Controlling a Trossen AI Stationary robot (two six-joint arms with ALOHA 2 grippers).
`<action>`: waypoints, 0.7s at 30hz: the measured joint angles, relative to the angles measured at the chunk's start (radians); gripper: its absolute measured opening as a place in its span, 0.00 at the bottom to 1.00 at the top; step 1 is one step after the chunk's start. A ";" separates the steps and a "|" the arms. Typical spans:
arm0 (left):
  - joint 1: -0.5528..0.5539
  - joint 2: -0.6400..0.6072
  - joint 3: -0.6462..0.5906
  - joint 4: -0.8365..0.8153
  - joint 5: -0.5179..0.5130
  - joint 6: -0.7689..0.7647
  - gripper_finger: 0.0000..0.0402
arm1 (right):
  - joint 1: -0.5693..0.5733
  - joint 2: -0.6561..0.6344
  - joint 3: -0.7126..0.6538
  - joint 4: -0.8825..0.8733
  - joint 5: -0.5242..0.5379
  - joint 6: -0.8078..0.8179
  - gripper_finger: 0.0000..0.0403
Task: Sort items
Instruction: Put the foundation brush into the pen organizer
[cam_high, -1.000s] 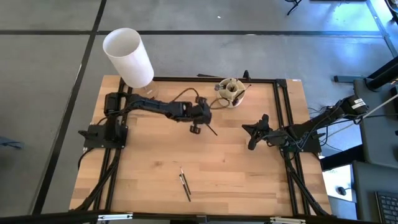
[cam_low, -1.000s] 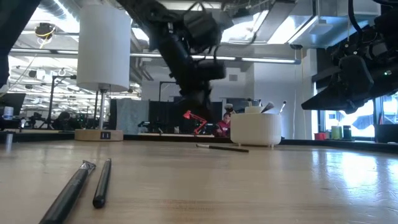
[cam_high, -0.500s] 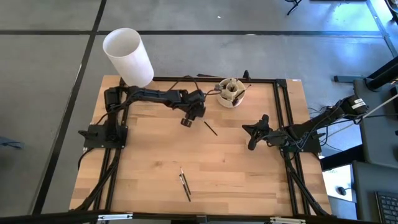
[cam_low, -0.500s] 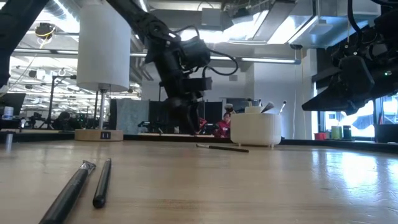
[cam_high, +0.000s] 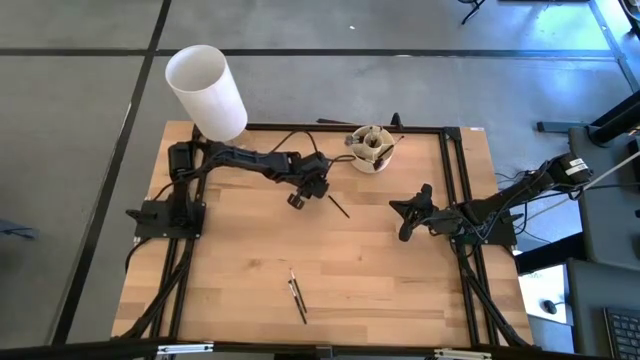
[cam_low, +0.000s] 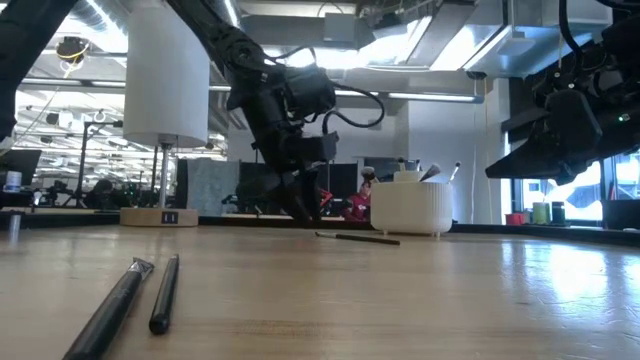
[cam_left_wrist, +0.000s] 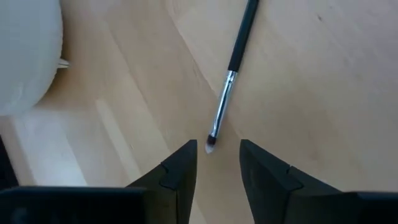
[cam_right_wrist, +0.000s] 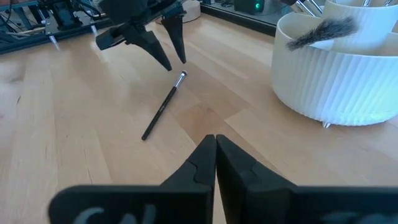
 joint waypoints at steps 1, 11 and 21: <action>0.005 0.000 0.000 0.000 0.009 -0.002 0.28 | 0.000 0.000 0.000 0.000 0.000 0.000 0.03; 0.046 0.000 0.000 0.024 0.095 0.001 0.24 | 0.000 0.000 0.000 0.000 0.000 -0.003 0.03; 0.047 0.050 0.000 0.062 0.140 -0.007 0.24 | 0.000 0.000 0.000 0.000 0.001 -0.004 0.03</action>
